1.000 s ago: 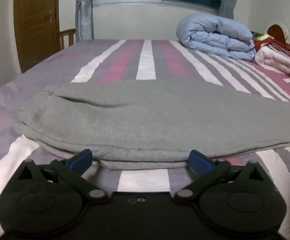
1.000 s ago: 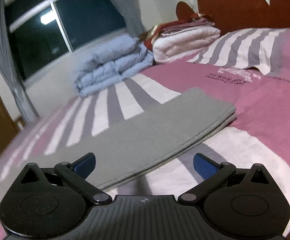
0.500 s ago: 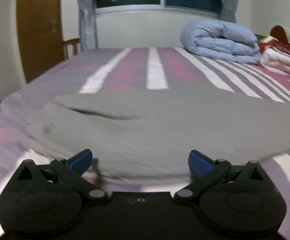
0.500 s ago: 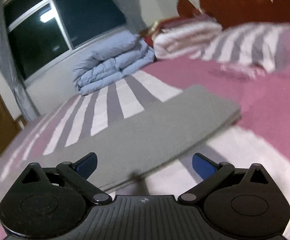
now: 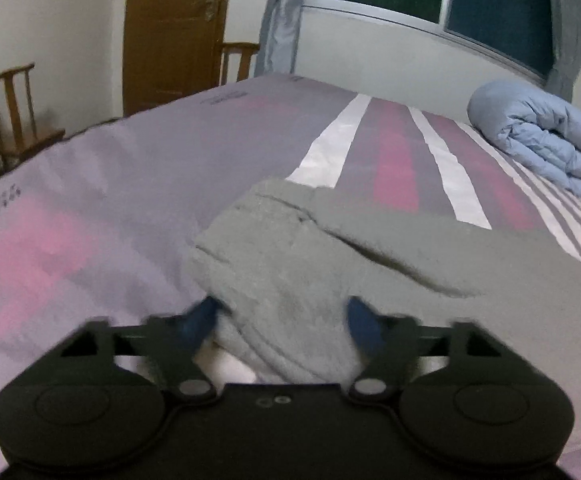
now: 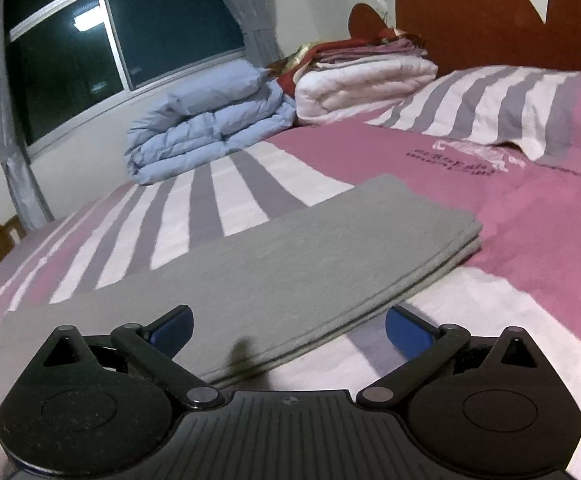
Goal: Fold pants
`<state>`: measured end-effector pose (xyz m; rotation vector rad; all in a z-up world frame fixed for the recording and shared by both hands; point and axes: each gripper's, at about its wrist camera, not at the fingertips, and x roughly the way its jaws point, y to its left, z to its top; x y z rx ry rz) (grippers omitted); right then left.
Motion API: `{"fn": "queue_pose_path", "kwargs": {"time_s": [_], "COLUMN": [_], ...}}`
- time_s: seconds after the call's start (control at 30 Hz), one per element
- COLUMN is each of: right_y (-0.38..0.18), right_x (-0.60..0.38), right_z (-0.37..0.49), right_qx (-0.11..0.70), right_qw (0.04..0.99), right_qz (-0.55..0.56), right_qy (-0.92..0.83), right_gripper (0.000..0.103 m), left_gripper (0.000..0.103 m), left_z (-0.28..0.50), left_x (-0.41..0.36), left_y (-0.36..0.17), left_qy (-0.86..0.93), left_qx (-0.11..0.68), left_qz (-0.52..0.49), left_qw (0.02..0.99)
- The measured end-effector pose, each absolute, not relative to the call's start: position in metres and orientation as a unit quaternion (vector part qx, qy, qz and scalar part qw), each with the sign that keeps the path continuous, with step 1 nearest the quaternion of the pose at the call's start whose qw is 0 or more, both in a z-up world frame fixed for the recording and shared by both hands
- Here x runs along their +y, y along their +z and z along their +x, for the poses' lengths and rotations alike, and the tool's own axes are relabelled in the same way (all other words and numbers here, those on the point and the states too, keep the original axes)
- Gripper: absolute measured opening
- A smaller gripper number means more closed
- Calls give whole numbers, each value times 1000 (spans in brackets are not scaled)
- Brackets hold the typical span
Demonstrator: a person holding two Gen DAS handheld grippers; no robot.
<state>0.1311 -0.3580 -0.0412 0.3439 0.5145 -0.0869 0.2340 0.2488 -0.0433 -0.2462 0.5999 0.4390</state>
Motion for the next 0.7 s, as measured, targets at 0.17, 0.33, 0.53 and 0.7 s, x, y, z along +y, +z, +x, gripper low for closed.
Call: {"fn": "queue_pose_path", "kwargs": {"time_s": [0.17, 0.33, 0.53, 0.7], "right_y": [-47, -45, -32, -27], "right_x": [-358, -364, -361, -362], "right_z": [133, 132, 145, 174], "right_qx": [260, 255, 226, 223], "right_qw": [948, 947, 961, 964], "right_qz": [179, 187, 154, 140], "right_qy": [-46, -49, -35, -27], "right_gripper": [102, 102, 102, 102], "left_gripper": [33, 34, 86, 78], "left_z": [225, 213, 219, 266], "left_x": [255, 250, 220, 198], "left_y": [-40, -22, 37, 43], "left_qy": [228, 229, 257, 186], "left_qx": [277, 272, 183, 212], "left_qz": [-125, -110, -35, -31], "left_qw": [925, 928, 948, 959]}}
